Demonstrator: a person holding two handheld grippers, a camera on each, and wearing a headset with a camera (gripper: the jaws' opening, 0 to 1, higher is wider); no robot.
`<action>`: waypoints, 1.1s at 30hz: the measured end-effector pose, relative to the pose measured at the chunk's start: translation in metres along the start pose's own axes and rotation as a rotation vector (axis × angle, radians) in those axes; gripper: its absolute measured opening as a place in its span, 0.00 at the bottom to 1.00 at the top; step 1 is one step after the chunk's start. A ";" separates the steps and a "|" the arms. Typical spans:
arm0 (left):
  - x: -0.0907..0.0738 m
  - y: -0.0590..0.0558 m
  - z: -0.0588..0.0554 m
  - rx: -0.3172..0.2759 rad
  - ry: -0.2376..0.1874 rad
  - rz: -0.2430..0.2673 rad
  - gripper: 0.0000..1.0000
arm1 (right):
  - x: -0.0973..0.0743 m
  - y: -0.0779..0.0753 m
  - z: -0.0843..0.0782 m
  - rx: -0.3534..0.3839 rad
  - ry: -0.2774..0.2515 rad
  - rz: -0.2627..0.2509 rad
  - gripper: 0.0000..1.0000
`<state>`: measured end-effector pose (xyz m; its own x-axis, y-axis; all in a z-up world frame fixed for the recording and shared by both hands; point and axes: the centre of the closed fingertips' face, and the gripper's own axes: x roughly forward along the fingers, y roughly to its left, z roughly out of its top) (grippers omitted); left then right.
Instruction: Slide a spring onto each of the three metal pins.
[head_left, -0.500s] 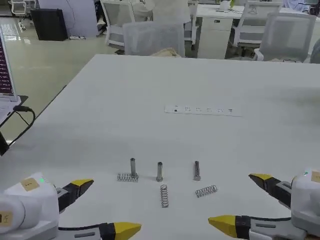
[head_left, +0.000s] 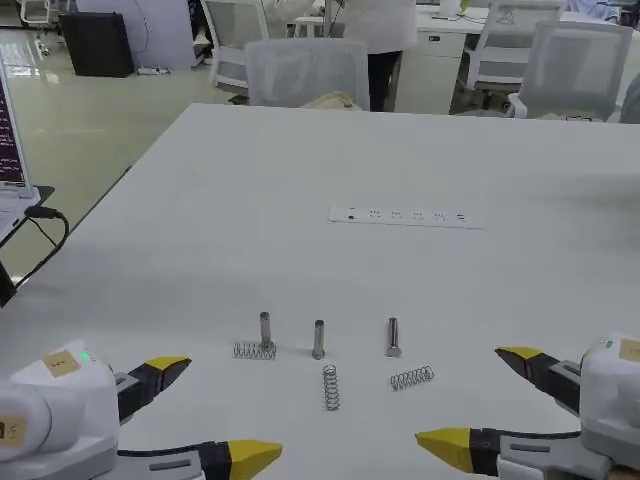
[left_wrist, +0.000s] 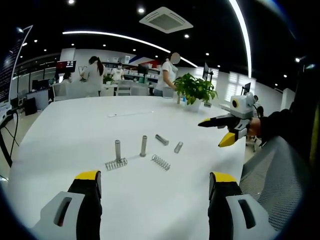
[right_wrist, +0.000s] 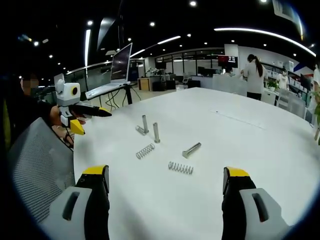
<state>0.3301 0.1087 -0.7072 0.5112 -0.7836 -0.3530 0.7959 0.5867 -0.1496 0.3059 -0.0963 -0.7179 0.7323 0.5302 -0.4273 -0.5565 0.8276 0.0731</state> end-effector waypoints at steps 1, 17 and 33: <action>0.000 0.000 0.000 0.000 0.000 0.000 0.86 | 0.000 0.000 0.000 0.000 0.001 0.000 0.94; 0.000 0.000 0.000 0.001 0.002 -0.002 0.85 | 0.001 0.002 -0.002 0.002 0.010 0.006 0.93; 0.000 0.000 0.002 -0.003 -0.009 -0.003 0.84 | 0.000 -0.002 -0.004 0.007 0.019 -0.006 0.92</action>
<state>0.3302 0.1084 -0.7055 0.5114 -0.7873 -0.3445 0.7966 0.5847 -0.1538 0.3056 -0.0984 -0.7212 0.7281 0.5217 -0.4446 -0.5492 0.8321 0.0771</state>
